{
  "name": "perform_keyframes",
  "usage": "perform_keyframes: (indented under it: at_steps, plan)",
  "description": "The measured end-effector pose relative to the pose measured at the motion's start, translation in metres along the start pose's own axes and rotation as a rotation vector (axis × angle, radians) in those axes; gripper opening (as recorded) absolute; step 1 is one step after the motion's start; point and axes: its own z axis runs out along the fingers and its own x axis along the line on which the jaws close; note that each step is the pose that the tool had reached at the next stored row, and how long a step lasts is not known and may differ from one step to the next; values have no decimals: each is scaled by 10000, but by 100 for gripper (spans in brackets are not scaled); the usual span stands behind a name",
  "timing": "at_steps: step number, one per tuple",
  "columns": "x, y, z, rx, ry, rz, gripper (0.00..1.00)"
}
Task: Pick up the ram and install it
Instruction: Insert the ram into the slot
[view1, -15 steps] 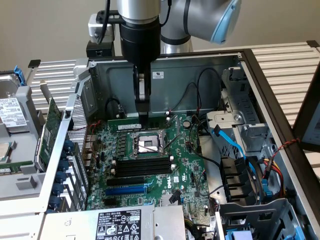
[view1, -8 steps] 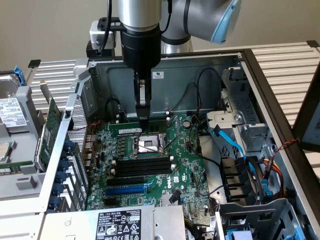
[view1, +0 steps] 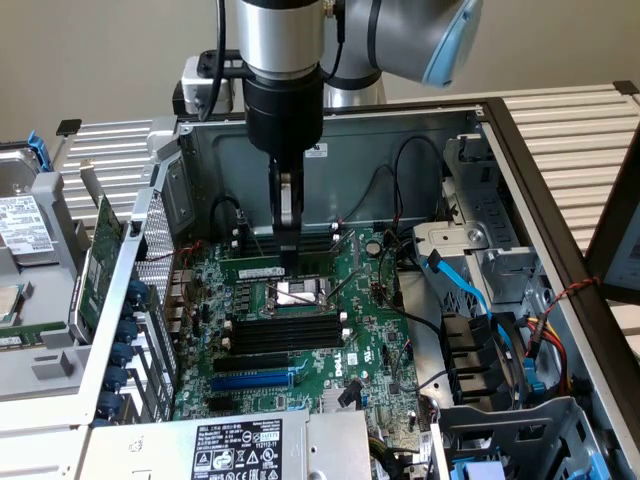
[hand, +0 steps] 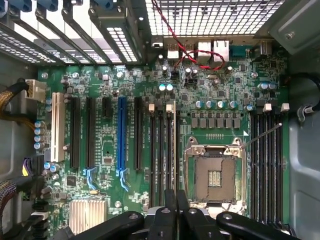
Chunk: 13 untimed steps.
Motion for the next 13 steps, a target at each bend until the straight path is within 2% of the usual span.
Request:
perform_keyframes:
  at_steps: [13]
  plan:
    - [40,-28,189,0,14,-1,12]
